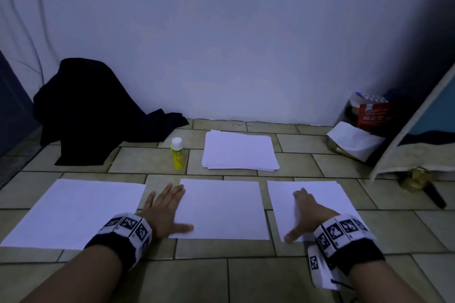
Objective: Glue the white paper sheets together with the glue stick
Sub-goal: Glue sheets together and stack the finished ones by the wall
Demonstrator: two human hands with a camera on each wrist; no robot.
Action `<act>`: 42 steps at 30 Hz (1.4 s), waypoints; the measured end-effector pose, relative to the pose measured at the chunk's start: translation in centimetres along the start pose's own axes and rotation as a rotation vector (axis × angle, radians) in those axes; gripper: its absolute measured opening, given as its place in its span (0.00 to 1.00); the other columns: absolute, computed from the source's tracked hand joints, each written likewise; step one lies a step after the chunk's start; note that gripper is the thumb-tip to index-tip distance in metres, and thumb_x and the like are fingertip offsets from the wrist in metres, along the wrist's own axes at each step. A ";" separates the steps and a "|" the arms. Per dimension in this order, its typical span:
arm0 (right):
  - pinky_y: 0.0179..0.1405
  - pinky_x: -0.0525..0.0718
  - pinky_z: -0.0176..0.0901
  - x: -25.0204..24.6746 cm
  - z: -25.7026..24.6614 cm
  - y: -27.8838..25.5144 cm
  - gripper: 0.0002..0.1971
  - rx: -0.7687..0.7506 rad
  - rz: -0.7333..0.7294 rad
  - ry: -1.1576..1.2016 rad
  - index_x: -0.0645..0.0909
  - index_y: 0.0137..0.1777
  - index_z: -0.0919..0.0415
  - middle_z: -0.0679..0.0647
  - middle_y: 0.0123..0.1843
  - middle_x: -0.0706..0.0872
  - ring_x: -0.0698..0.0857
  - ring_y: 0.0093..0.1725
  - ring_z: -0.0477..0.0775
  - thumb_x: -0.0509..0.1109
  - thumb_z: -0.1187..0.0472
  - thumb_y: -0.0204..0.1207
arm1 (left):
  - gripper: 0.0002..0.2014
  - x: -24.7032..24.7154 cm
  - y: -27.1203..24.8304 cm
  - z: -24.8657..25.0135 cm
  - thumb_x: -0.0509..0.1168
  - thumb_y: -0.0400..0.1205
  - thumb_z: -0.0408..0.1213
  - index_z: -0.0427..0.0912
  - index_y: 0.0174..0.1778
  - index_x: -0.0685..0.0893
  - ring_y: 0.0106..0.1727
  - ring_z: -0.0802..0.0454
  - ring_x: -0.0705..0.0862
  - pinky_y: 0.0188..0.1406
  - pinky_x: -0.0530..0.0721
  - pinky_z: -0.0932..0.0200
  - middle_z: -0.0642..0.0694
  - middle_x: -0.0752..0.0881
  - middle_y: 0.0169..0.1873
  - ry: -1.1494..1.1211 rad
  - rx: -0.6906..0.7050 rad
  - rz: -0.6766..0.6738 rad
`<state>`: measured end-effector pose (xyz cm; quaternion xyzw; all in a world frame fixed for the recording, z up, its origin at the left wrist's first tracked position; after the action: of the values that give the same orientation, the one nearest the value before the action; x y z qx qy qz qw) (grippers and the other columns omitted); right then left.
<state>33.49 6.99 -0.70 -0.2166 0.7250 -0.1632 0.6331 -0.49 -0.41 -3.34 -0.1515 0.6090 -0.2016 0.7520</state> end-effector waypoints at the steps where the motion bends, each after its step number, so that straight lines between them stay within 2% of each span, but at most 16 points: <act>1: 0.77 0.67 0.52 0.0 0.1 -0.1 0.65 -0.006 0.021 0.032 0.48 0.81 0.61 0.57 0.80 0.57 0.59 0.80 0.57 0.87 0.44 0.51 | 0.80 0.0 -0.1 0.1 0.38 0.38 0.91 0.45 0.84 0.33 0.83 0.52 0.30 0.80 0.32 0.43 0.52 0.31 0.83 0.005 0.010 -0.004; 3: 0.73 0.71 0.49 -0.2 0.2 -0.3 0.60 -0.024 0.030 0.089 0.52 0.79 0.60 0.56 0.76 0.63 0.66 0.76 0.56 0.87 0.47 0.53 | 0.82 -0.1 -0.5 0.2 0.33 0.32 0.90 0.46 0.84 0.32 0.83 0.52 0.30 0.80 0.32 0.42 0.52 0.31 0.83 0.015 0.018 -0.008; 6: 0.72 0.68 0.45 -0.4 0.5 -0.5 0.53 -0.053 0.037 0.119 0.54 0.80 0.58 0.55 0.79 0.63 0.66 0.77 0.54 0.83 0.47 0.61 | 0.83 -0.4 -0.7 0.4 0.29 0.31 0.90 0.46 0.84 0.33 0.83 0.52 0.30 0.81 0.32 0.42 0.52 0.32 0.83 -0.025 0.004 -0.022; 10: 0.64 0.71 0.42 -0.9 1.2 -0.7 0.37 -0.067 0.095 0.201 0.63 0.78 0.56 0.52 0.76 0.72 0.74 0.72 0.53 0.75 0.48 0.73 | 0.83 -0.8 -0.9 0.5 0.27 0.31 0.90 0.47 0.84 0.34 0.83 0.54 0.31 0.81 0.33 0.44 0.53 0.33 0.83 -0.081 -0.004 -0.039; 12: 0.57 0.71 0.40 -1.3 1.6 -1.0 0.30 -0.059 0.151 0.229 0.66 0.76 0.56 0.54 0.73 0.76 0.76 0.69 0.55 0.71 0.51 0.78 | 0.83 -0.9 -0.9 0.5 0.27 0.31 0.90 0.47 0.84 0.34 0.83 0.53 0.31 0.81 0.32 0.44 0.53 0.32 0.83 -0.083 -0.006 -0.051; 16: 0.53 0.69 0.38 -3.1 3.0 -1.5 0.23 0.005 0.311 0.285 0.69 0.76 0.59 0.58 0.72 0.78 0.76 0.69 0.58 0.65 0.62 0.81 | 0.81 -0.7 -0.6 0.2 0.24 0.32 0.89 0.47 0.84 0.35 0.83 0.54 0.32 0.81 0.33 0.45 0.53 0.33 0.83 -0.075 -0.016 -0.047; 18: 0.51 0.69 0.38 -4.4 3.7 -2.1 0.23 0.043 0.400 0.328 0.70 0.75 0.61 0.62 0.70 0.79 0.77 0.66 0.60 0.64 0.65 0.80 | 0.77 -0.7 -0.3 0.0 0.28 0.40 0.90 0.47 0.85 0.36 0.84 0.54 0.32 0.81 0.33 0.45 0.54 0.34 0.83 -0.086 -0.021 -0.047; 19: 0.50 0.71 0.40 -5.1 3.9 -2.4 0.23 0.051 0.446 0.363 0.70 0.75 0.62 0.63 0.68 0.80 0.78 0.63 0.61 0.64 0.66 0.80 | 0.70 -0.7 -0.3 -0.1 0.35 0.50 0.90 0.47 0.85 0.36 0.84 0.54 0.33 0.81 0.33 0.46 0.54 0.34 0.84 -0.094 -0.023 -0.043; 21: 0.47 0.71 0.42 -6.5 4.0 -3.0 0.25 0.045 0.523 0.449 0.68 0.76 0.61 0.64 0.67 0.80 0.78 0.57 0.60 0.64 0.68 0.79 | 0.55 -0.6 -0.5 -0.1 0.52 0.71 0.76 0.47 0.84 0.35 0.83 0.54 0.32 0.81 0.33 0.46 0.53 0.34 0.84 -0.097 -0.025 -0.035; 24: 0.59 0.73 0.46 -7.8 2.0 -3.8 0.32 -0.043 0.581 0.501 0.60 0.82 0.58 0.64 0.74 0.74 0.75 0.68 0.63 0.64 0.68 0.78 | 0.51 -0.4 -0.4 -0.3 0.64 0.79 0.59 0.47 0.84 0.35 0.83 0.53 0.31 0.80 0.32 0.46 0.53 0.33 0.83 -0.103 -0.003 -0.026; 26: 0.64 0.70 0.43 -7.5 -0.9 -4.5 0.35 -0.142 0.541 0.523 0.56 0.84 0.55 0.61 0.78 0.69 0.71 0.73 0.61 0.64 0.69 0.78 | 0.51 -0.5 -0.3 -0.3 0.66 0.80 0.56 0.47 0.84 0.35 0.83 0.53 0.31 0.80 0.32 0.45 0.53 0.33 0.83 -0.099 0.007 -0.022; 29: 0.57 0.67 0.33 -5.5 -6.1 -5.1 0.37 -0.269 0.393 0.542 0.52 0.84 0.54 0.58 0.80 0.67 0.69 0.75 0.56 0.64 0.70 0.79 | 0.51 -0.5 -0.3 0.0 0.66 0.79 0.56 0.46 0.84 0.35 0.84 0.52 0.32 0.80 0.33 0.45 0.52 0.34 0.84 -0.080 0.010 -0.011; 30: 0.58 0.67 0.32 -4.7 -7.6 -5.1 0.38 -0.295 0.337 0.527 0.51 0.84 0.54 0.56 0.81 0.65 0.68 0.76 0.54 0.64 0.69 0.79 | 0.51 -0.4 -0.3 0.0 0.66 0.79 0.56 0.46 0.84 0.35 0.84 0.52 0.32 0.80 0.34 0.45 0.52 0.34 0.84 -0.075 0.011 -0.011; 33: 0.74 0.61 0.39 -1.7 -11.6 -4.1 0.41 -0.325 0.160 0.417 0.41 0.85 0.53 0.53 0.85 0.54 0.60 0.82 0.55 0.64 0.65 0.80 | 0.51 -0.3 -0.2 -0.1 0.66 0.80 0.56 0.46 0.84 0.34 0.83 0.52 0.31 0.80 0.33 0.45 0.52 0.33 0.83 -0.056 0.002 -0.020; 35: 0.79 0.57 0.45 -0.1 -13.5 -3.6 0.42 -0.347 0.083 0.384 0.38 0.85 0.54 0.53 0.86 0.51 0.56 0.83 0.57 0.64 0.64 0.81 | 0.51 -0.2 -0.1 -0.2 0.65 0.80 0.56 0.46 0.84 0.33 0.83 0.52 0.31 0.80 0.33 0.45 0.52 0.32 0.83 -0.046 -0.002 -0.031; 42: 0.81 0.51 0.65 2.9 -17.4 -3.0 0.40 -0.301 -0.033 0.334 0.39 0.85 0.51 0.52 0.86 0.50 0.47 0.84 0.60 0.62 0.51 0.83 | 0.53 -0.1 0.2 -0.5 0.65 0.78 0.58 0.46 0.84 0.33 0.83 0.52 0.30 0.80 0.32 0.45 0.52 0.31 0.83 -0.030 0.003 -0.056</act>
<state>16.29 2.30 0.87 -0.2905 0.8324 -0.0973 0.4619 -0.96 -0.18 -3.49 -0.1704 0.5929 -0.2214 0.7553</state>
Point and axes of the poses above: each hand's wrist, its own y-axis towards the middle knuckle, its own x-axis out of the palm, z = x × y, the point moved 4 cm from there along y, towards the middle knuckle
